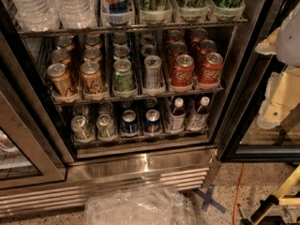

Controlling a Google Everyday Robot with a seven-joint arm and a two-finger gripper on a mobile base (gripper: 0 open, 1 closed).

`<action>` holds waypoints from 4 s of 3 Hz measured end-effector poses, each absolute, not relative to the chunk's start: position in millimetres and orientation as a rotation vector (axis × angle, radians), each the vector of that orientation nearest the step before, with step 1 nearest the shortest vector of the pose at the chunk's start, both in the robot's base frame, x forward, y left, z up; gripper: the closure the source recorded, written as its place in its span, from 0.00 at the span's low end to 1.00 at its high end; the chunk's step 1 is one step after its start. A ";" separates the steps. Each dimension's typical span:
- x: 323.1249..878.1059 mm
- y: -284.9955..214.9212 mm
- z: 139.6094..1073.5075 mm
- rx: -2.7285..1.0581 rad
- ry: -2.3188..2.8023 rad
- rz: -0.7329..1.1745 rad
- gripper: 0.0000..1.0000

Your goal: Pick coke can from middle shelf of fridge

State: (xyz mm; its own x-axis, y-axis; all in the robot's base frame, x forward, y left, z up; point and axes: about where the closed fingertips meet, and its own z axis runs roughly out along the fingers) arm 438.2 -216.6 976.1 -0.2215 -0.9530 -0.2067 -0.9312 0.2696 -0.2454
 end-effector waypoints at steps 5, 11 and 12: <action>437.9 -175.2 946.6 -1.245 2.208 0.167 0.00; 444.2 -98.2 855.9 -0.872 2.198 0.414 0.00; 444.3 -91.4 842.9 -0.759 2.178 0.413 0.00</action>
Offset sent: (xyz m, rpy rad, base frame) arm 0.0008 0.0061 -0.0199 0.1496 -0.0213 -0.1196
